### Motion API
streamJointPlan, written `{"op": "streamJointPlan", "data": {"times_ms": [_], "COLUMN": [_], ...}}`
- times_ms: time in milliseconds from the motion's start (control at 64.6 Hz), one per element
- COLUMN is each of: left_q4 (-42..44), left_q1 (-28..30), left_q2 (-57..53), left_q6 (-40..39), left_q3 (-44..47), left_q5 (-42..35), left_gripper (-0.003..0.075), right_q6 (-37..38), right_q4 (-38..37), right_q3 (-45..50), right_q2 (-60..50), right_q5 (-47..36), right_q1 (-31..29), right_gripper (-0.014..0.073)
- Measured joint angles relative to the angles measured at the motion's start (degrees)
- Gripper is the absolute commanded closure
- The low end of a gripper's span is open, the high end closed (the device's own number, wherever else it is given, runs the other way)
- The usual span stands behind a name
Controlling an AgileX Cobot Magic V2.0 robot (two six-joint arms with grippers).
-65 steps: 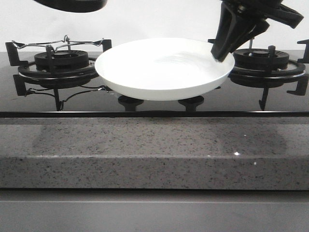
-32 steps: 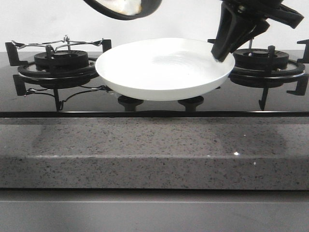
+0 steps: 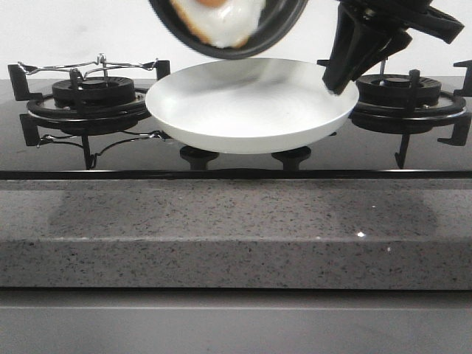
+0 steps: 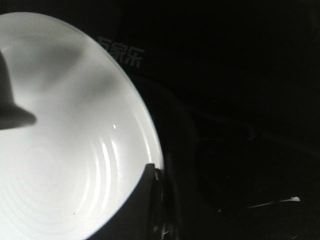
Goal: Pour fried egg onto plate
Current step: 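Lift the pan with the left gripper and tip the egg onto the plate, then return the empty pan to its burner with the left gripper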
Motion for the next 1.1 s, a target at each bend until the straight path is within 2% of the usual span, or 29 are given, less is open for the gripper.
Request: {"op": "streamJointPlan", "data": {"times_ms": [139,387,542,712,821,1099], "left_q4": [3.09,3.64,2.19,-7.83,-18.49,-41.78], "left_q1": [-1.15,-1.10,1.72,12.42,21.43,40.70], "left_q2": [0.00,0.00,0.00,0.45,2.38,10.79], "left_q6": [0.10,0.10,-0.74,-2.32,-2.67,-2.78], "left_q3": [0.00,0.00,0.00,0.00,0.00,0.00], "left_q5": [-1.06,-2.35,-2.59,-3.33,-2.71,6.93], "left_gripper": [0.0739,0.0739,0.0739,0.0739,0.0739,0.0739], "right_q6": [0.00,-0.16,-0.16,-0.16,-0.16,-0.16], "right_q4": [0.00,-0.12,-0.12,-0.12,-0.12,-0.12], "right_q3": [0.00,0.12,0.12,0.12,0.12,0.12], "right_q2": [0.00,0.00,0.00,0.00,0.00,0.00], "right_q5": [0.00,0.03,0.03,0.03,0.03,0.03], "right_q1": [0.00,0.00,0.00,0.00,0.00,0.00], "right_gripper": [0.0662,0.0662,0.0662,0.0662,0.0662,0.0662]}}
